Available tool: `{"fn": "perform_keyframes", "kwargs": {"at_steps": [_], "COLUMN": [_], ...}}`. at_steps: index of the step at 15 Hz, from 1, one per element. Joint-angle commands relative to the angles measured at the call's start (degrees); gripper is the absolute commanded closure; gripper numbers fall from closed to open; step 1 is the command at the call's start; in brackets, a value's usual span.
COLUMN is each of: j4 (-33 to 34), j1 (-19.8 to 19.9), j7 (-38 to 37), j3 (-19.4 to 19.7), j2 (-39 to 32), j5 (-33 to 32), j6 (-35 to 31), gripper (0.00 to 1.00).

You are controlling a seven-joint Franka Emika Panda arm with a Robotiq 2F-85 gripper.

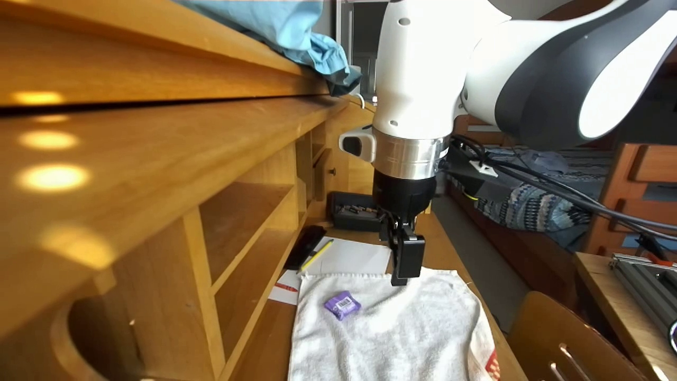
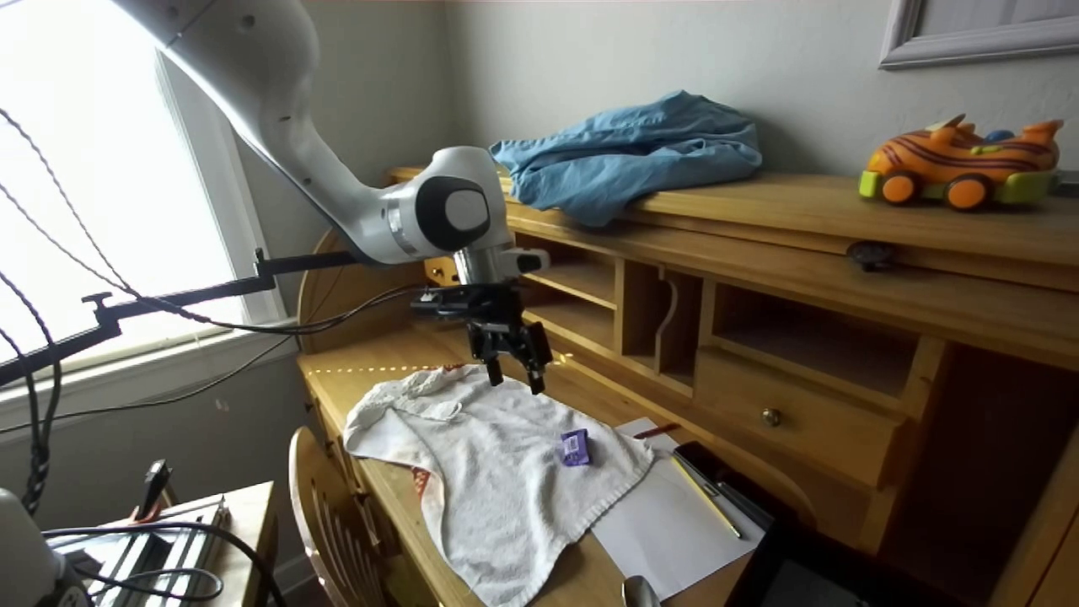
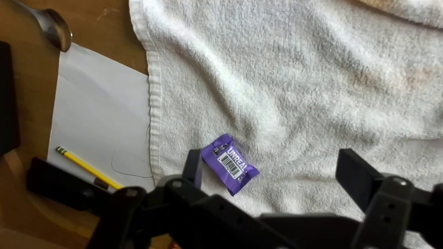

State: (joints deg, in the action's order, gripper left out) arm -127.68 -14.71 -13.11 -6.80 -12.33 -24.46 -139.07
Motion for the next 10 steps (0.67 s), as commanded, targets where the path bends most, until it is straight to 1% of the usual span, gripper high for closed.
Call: {"fn": "perform_keyframes", "kwargs": {"at_steps": [1,4,10], "j4": [2.2,3.7,7.5], "j1": [0.6,0.5,-0.5], "j7": [2.3,3.3,3.8], "j3": [0.2,1.5,4.5], "j2": [-2.5,-5.1,-12.3], "j5": [-0.1,-3.1,-8.6], "j6": [0.9,0.1,-7.1], "gripper": [0.0,0.0,0.0]}}
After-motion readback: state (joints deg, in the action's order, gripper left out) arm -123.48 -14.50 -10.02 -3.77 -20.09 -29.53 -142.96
